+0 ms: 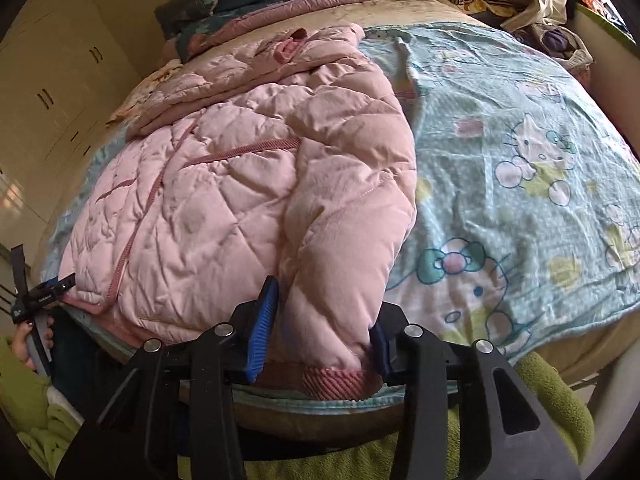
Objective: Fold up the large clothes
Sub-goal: 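Grasp the ribbed hem with the right gripper while the left gripper grasps it too, then lift the hem with both grippers and fold it toward the collar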
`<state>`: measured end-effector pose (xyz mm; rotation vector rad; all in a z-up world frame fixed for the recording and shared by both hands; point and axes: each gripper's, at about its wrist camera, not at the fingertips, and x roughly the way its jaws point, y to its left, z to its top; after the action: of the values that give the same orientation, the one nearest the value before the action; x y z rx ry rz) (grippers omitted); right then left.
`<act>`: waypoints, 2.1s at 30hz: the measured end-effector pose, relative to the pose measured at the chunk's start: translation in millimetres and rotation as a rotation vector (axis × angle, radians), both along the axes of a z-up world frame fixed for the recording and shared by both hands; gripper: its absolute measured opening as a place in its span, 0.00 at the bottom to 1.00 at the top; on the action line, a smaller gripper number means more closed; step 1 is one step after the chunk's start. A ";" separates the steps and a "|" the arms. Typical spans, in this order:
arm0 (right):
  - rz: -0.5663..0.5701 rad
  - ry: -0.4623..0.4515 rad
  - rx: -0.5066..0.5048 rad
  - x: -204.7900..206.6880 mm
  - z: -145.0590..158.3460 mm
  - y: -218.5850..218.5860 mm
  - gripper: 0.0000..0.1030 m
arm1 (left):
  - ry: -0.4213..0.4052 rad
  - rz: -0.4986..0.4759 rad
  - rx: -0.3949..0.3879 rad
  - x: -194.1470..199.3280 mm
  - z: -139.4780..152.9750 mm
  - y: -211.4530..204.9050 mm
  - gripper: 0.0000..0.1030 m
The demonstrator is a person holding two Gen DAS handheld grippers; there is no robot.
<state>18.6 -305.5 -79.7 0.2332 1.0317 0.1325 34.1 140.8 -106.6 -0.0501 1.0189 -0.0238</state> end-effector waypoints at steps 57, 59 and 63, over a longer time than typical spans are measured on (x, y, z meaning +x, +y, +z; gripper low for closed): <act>-0.165 -0.587 0.270 119.8 203.5 -17.3 0.18 | -0.545 0.076 -0.185 126.1 222.4 -4.8 0.09; -0.172 -0.584 0.270 124.5 204.7 -17.2 0.18 | -0.548 0.083 -0.180 132.8 224.2 -6.5 0.09; -0.193 -0.578 0.262 136.1 207.2 -19.6 0.18 | -0.555 0.090 -0.158 144.8 227.7 -9.7 0.09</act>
<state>154.7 -325.1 127.6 0.4984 0.4110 0.1483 178.9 131.0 121.1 -0.2212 0.4580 -0.0332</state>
